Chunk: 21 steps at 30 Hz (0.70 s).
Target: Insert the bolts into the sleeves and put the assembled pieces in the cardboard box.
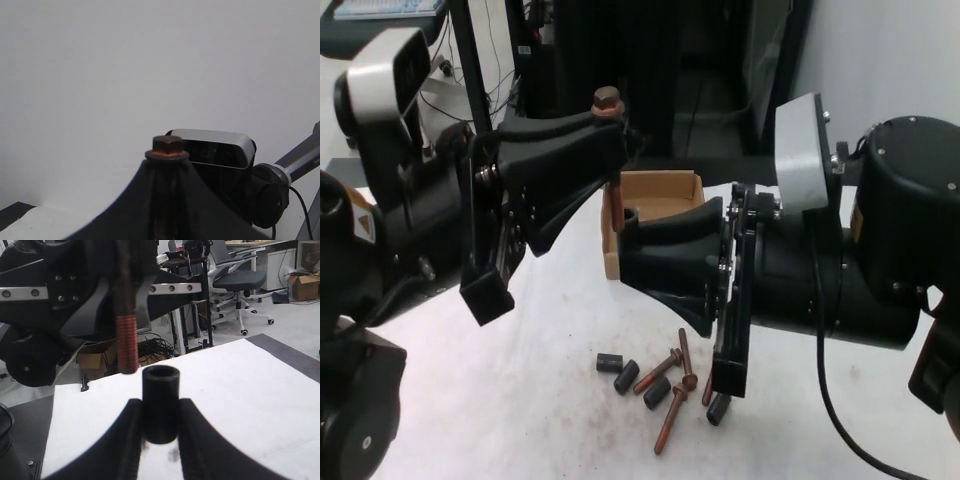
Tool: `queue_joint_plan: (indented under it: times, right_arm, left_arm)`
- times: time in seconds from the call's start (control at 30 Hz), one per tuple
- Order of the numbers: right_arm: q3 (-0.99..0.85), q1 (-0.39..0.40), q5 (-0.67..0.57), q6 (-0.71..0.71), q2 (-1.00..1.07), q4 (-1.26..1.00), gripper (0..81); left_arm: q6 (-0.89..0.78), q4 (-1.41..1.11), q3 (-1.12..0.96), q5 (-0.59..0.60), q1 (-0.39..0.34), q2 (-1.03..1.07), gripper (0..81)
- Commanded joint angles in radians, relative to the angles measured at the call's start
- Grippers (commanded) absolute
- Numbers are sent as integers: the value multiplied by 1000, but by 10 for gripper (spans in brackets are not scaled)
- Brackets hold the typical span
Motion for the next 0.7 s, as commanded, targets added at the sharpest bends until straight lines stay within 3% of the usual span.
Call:
queue_joint_plan:
  times: [0.0,0.67]
  right_arm:
    - [-13,0,-9,-2,1,-16,9]
    - [-10,35,-35,-39,1,16,9]
  left_arm:
    - [1,2,-7,-7,0,2,3]
    - [46,1,-7,-63,0,2,3]
